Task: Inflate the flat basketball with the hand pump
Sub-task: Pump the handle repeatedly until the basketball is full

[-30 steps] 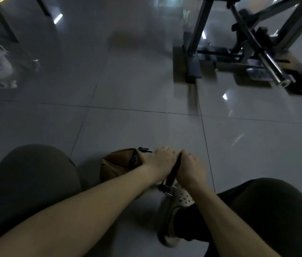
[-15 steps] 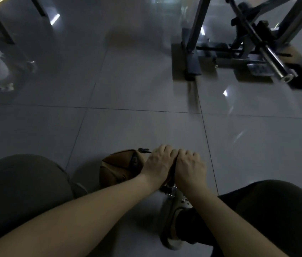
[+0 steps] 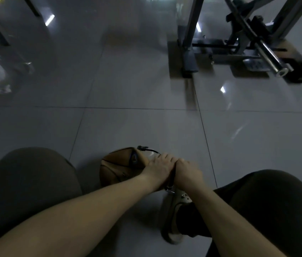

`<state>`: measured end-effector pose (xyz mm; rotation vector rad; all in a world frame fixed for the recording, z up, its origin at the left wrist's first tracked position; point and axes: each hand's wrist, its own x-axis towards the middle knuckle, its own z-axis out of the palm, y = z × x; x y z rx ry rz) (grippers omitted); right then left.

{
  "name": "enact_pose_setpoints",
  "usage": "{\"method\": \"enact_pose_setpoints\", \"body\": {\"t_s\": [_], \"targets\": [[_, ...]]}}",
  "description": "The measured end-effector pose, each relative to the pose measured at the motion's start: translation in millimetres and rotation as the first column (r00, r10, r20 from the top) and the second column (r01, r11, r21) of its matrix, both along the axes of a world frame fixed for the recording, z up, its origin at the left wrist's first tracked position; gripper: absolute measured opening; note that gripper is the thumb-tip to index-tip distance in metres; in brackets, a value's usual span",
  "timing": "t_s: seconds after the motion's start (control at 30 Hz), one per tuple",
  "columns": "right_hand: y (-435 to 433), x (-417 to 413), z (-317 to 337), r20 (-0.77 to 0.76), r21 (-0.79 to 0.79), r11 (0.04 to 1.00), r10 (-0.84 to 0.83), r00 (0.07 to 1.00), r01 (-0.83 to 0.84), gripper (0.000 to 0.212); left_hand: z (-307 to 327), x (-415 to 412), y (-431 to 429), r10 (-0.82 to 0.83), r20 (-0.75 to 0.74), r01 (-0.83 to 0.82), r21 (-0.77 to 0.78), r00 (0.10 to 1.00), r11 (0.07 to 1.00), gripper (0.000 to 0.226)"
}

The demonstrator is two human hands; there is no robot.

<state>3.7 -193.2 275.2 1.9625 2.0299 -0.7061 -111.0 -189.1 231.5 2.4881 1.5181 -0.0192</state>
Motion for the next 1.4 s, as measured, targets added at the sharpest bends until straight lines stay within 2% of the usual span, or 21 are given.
{"method": "enact_pose_setpoints", "body": {"t_s": [0.1,0.23,0.33,0.4,0.47,0.57,0.73,0.87,0.93,1.0,1.07,1.13,1.23,1.27,1.33,1.4], "targets": [[14,9,38,-0.043,0.108,0.991,-0.072,0.997,0.076,0.007,45,-9,11,-0.099,0.158,0.083,0.103,0.983,0.991,0.041],[26,24,84,-0.087,0.412,0.911,0.005,0.996,0.032,0.016,102,-18,28,-0.161,0.291,0.066,0.310,0.943,0.948,0.027],[25,18,81,-0.124,0.495,0.868,0.038,0.992,0.029,0.028,98,-15,29,-0.112,0.274,0.006,0.361,0.955,0.932,0.018],[21,10,60,-0.059,0.475,0.880,0.041,0.997,-0.008,0.024,69,-10,25,-0.008,0.207,-0.065,0.344,0.978,0.937,0.009],[19,3,33,0.051,0.461,0.880,0.104,0.993,-0.116,0.018,36,-7,21,0.087,0.169,-0.140,0.338,0.982,0.931,0.013],[17,0,5,0.148,0.391,0.893,0.179,0.973,-0.224,0.017,8,-4,17,0.121,0.138,-0.160,0.326,0.983,0.932,0.015],[11,-2,-17,0.156,0.242,0.940,0.206,0.966,-0.239,0.023,-21,-7,5,0.131,0.013,-0.130,0.237,0.991,0.963,0.020],[8,-2,-28,0.182,0.125,0.967,0.196,0.964,-0.221,0.034,-24,-3,-2,0.112,-0.009,-0.111,0.099,0.994,0.989,0.044],[7,2,-20,0.182,0.057,0.977,0.193,0.964,-0.206,0.045,-20,-1,-2,0.098,-0.027,-0.097,0.043,0.995,0.994,0.041],[3,4,-12,0.125,-0.026,0.981,0.193,0.973,-0.191,0.043,-13,3,-5,0.068,-0.048,-0.070,-0.038,0.997,0.997,0.044],[-4,3,-3,0.059,-0.084,0.985,0.155,0.986,-0.150,0.040,-2,3,-8,0.019,-0.060,-0.021,-0.033,0.998,0.999,0.036],[-6,3,11,0.029,-0.002,0.994,0.105,0.994,-0.105,0.032,21,-2,-6,0.008,-0.034,-0.007,0.028,0.999,1.000,0.026],[3,6,45,-0.035,0.320,0.947,0.046,0.998,-0.032,0.013,66,-13,13,0.009,0.170,-0.037,0.159,0.985,0.987,0.014],[6,7,56,-0.040,0.438,0.898,0.070,0.997,-0.045,0.011,82,-17,19,-0.004,0.232,-0.042,0.194,0.973,0.980,0.009],[9,9,69,0.002,0.651,0.751,0.145,0.989,-0.111,0.016,105,-22,26,-0.034,0.303,-0.052,0.271,0.952,0.961,0.019],[12,11,68,0.045,0.741,0.654,0.177,0.983,-0.152,0.019,111,-24,29,-0.042,0.325,-0.066,0.316,0.945,0.947,0.024]]}}
